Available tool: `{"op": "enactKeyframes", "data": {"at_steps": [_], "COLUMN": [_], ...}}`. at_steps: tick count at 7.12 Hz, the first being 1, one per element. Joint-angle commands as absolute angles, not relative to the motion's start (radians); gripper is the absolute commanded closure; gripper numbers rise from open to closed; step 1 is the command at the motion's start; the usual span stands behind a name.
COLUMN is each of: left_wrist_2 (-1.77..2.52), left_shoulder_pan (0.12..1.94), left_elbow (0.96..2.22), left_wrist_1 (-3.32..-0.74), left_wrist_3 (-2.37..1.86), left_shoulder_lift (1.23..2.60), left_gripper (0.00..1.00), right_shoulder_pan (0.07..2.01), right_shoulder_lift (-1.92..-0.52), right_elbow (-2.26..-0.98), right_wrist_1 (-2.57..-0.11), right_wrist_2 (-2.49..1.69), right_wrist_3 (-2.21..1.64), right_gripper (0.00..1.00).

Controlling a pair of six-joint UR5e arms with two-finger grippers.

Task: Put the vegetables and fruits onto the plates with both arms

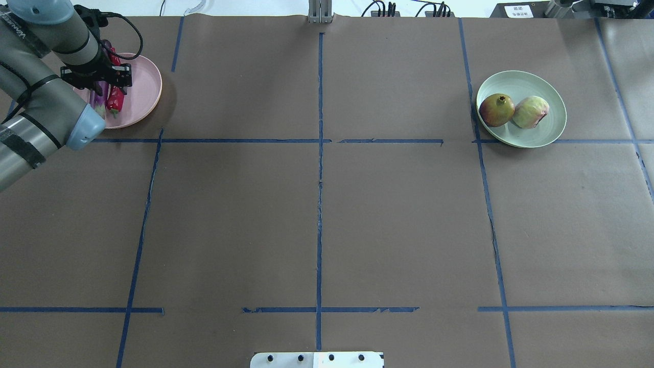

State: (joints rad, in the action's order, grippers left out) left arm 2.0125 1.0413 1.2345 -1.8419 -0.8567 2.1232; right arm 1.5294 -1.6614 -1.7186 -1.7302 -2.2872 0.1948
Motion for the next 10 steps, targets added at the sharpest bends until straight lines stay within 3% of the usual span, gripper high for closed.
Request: {"op": "enactKeyframes", "data": {"at_steps": [1,6,10], "left_wrist_2": [2.107,2.187,2.327], "left_shoulder_pan": [1.055,1.345,1.574], "left_elbow": [1.311,1.687,1.706], "left_wrist_1": [-1.833,-1.415,-1.503], "left_wrist_3": [-0.702,-0.032,0.200], "left_shoulder_lift": [2.052,1.783,1.466], "left_gripper": [0.00,0.00,0.00], "right_shoulder_pan": [1.529,1.529,1.531], "right_shoulder_lift": [-1.663,-1.663,-1.663], "right_elbow": [-1.718,-1.723,-1.721], "right_wrist_1": [-1.729,-1.730,-1.730], "right_wrist_2": [-2.286,-2.286,-2.287], "right_wrist_3": [0.195,0.193,0.193], "right_gripper": [0.00,0.00,0.00]}}
